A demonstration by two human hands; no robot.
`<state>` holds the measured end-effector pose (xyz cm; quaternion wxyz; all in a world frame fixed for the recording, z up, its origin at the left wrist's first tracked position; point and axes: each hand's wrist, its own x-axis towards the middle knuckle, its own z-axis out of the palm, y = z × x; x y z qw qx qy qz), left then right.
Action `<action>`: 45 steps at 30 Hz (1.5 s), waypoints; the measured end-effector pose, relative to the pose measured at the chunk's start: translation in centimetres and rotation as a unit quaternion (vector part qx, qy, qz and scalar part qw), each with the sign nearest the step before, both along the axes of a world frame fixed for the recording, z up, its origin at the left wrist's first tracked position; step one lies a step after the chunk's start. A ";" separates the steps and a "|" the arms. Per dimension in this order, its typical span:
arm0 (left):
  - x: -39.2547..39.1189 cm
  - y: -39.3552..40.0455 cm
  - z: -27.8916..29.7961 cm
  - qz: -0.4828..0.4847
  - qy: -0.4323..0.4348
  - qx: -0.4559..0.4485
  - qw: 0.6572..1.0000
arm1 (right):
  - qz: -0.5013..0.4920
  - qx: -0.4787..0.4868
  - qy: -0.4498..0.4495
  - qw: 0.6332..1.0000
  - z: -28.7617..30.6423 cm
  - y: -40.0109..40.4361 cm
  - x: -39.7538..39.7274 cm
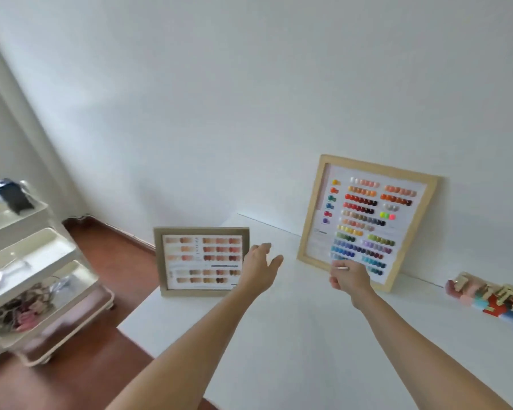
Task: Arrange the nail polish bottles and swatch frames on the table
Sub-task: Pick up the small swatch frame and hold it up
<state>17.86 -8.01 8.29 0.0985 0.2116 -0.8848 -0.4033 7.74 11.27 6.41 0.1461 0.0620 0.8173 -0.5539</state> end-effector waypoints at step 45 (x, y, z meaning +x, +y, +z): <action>-8.5 -30.8 -11.1 0.133 0.101 0.067 0.984 | 0.064 0.059 0.285 0.955 -9.4 -23.2 -5.7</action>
